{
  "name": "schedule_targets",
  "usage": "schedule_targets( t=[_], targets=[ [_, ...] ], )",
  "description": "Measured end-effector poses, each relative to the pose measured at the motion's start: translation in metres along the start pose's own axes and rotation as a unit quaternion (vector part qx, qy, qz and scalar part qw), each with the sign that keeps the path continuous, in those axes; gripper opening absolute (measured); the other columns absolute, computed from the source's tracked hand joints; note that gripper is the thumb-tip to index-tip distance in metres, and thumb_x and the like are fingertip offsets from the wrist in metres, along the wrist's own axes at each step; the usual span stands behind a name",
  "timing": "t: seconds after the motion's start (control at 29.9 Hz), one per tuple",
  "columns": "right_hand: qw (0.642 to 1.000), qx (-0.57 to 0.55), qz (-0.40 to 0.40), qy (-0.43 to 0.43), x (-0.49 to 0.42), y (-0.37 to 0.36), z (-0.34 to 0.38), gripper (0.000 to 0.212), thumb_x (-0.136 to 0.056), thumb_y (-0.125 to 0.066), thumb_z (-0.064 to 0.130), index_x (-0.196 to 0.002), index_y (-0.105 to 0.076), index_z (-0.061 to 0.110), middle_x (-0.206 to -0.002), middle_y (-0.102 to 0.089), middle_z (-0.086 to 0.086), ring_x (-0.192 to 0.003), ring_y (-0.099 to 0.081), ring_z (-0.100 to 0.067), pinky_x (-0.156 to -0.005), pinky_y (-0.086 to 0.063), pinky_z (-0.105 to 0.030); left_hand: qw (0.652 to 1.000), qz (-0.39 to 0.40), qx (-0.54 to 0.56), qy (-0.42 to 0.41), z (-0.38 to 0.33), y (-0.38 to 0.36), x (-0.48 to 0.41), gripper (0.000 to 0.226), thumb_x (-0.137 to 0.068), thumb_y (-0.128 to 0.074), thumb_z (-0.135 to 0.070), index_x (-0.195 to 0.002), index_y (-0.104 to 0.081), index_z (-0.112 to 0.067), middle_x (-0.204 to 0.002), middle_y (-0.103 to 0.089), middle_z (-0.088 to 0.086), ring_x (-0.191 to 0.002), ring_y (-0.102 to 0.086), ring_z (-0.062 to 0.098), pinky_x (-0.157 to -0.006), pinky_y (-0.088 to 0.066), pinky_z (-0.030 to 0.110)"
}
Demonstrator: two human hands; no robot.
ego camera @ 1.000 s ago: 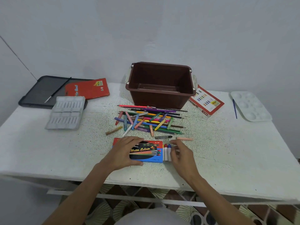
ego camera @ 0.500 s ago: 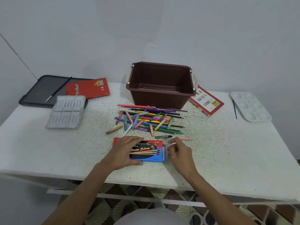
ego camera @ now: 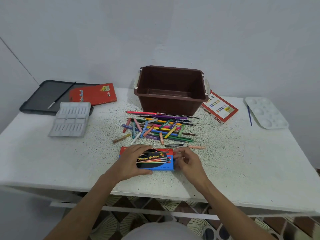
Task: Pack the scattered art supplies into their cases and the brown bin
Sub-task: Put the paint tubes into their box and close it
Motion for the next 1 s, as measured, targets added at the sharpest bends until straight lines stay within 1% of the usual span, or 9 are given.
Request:
schedule_targets(
  t=[0.1, 0.23, 0.33, 0.5, 0.63, 0.74, 0.84, 0.9, 1.0],
  targets=[
    [0.996, 0.079, 0.026, 0.017, 0.0, 0.001, -0.008, 0.026, -0.095, -0.054, -0.001, -0.107, -0.061, 0.022, -0.1, -0.063, -0.003, -0.083, -0.062, 0.0, -0.063, -0.055, -0.022, 1.0, -0.008, 0.007, 0.001, 0.001, -0.001, 0.0, 0.099, -0.06, -0.063, -0.082, -0.145, -0.034, -0.039, -0.142, -0.043, -0.012, -0.127, -0.036, 0.003, -0.108, -0.036, 0.037],
    [0.993, 0.112, 0.046, 0.014, 0.001, 0.002, -0.014, 0.026, -0.091, -0.067, 0.008, -0.112, -0.058, 0.021, -0.096, -0.065, -0.002, -0.078, -0.062, -0.012, -0.062, -0.051, -0.017, 0.999, -0.018, 0.035, 0.004, 0.0, 0.001, -0.001, 0.099, -0.06, -0.06, -0.085, -0.144, -0.036, -0.04, -0.14, -0.044, -0.013, -0.126, -0.039, 0.003, -0.106, -0.041, 0.038],
    [0.994, 0.104, 0.037, 0.005, -0.002, 0.002, -0.015, 0.028, -0.088, -0.071, 0.011, -0.108, -0.057, 0.023, -0.093, -0.066, -0.005, -0.078, -0.063, -0.015, -0.059, -0.05, -0.017, 0.999, -0.019, 0.028, 0.005, 0.0, 0.001, -0.001, 0.101, -0.058, -0.057, -0.088, -0.144, -0.036, -0.039, -0.14, -0.044, -0.013, -0.126, -0.039, 0.004, -0.106, -0.04, 0.039],
    [0.997, 0.054, -0.011, -0.059, -0.006, 0.004, -0.02, 0.027, -0.091, -0.063, 0.005, -0.107, -0.054, 0.025, -0.086, -0.068, -0.009, -0.077, -0.066, -0.016, -0.058, -0.051, -0.024, 1.0, -0.012, -0.007, 0.003, 0.0, 0.0, 0.0, 0.103, -0.058, -0.051, -0.091, -0.144, -0.036, -0.038, -0.143, -0.042, -0.012, -0.128, -0.035, 0.004, -0.109, -0.036, 0.036],
    [0.995, 0.041, -0.036, -0.087, -0.007, 0.006, -0.024, 0.025, -0.089, -0.061, 0.001, -0.105, -0.061, 0.021, -0.089, -0.068, -0.015, -0.079, -0.066, -0.019, -0.058, -0.049, -0.024, 0.999, 0.002, -0.045, -0.003, 0.001, -0.004, 0.0, 0.108, -0.058, -0.046, -0.092, -0.147, -0.034, -0.032, -0.145, -0.038, -0.01, -0.131, -0.031, 0.006, -0.11, -0.031, 0.035],
    [0.995, 0.077, -0.026, -0.051, -0.006, 0.005, -0.024, 0.021, -0.09, -0.061, 0.003, -0.098, -0.066, 0.022, -0.084, -0.069, -0.01, -0.073, -0.064, -0.012, -0.057, -0.048, -0.021, 0.999, 0.002, -0.043, -0.001, 0.003, -0.004, -0.001, 0.111, -0.057, -0.044, -0.094, -0.147, -0.035, -0.031, -0.146, -0.038, -0.009, -0.131, -0.03, 0.006, -0.11, -0.029, 0.032],
    [0.99, 0.14, -0.015, -0.001, -0.004, 0.003, -0.024, 0.019, -0.092, -0.062, 0.007, -0.105, -0.068, 0.02, -0.08, -0.068, -0.002, -0.065, -0.057, -0.006, -0.053, -0.044, -0.016, 1.0, -0.001, -0.024, 0.005, 0.002, -0.003, -0.001, 0.111, -0.055, -0.047, -0.094, -0.147, -0.035, -0.031, -0.146, -0.039, -0.009, -0.128, -0.028, 0.0, -0.108, -0.026, 0.027],
    [0.985, 0.171, -0.02, 0.027, -0.002, 0.002, -0.023, 0.024, -0.092, -0.062, 0.007, -0.114, -0.068, 0.016, -0.082, -0.068, 0.0, -0.067, -0.057, -0.006, -0.055, -0.044, -0.016, 1.0, -0.003, -0.013, 0.007, 0.0, -0.002, 0.0, 0.112, -0.054, -0.048, -0.093, -0.147, -0.036, -0.032, -0.145, -0.039, -0.01, -0.125, -0.026, -0.003, -0.106, -0.025, 0.025],
    [0.981, 0.183, -0.023, 0.052, 0.0, 0.001, -0.019, 0.027, -0.091, -0.064, 0.008, -0.117, -0.068, 0.016, -0.087, -0.067, 0.003, -0.074, -0.059, -0.007, -0.063, -0.051, -0.022, 1.0, -0.003, -0.011, 0.009, 0.0, -0.001, 0.0, 0.112, -0.054, -0.049, -0.093, -0.147, -0.035, -0.032, -0.145, -0.04, -0.01, -0.124, -0.027, -0.004, -0.106, -0.027, 0.025]
  ],
)
Point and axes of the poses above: each hand's wrist, its own x-axis away from the middle knuckle, its own y-axis out of the back of the hand, z = x × y, the point moved 3 cm from there along -x, towards the middle knuckle
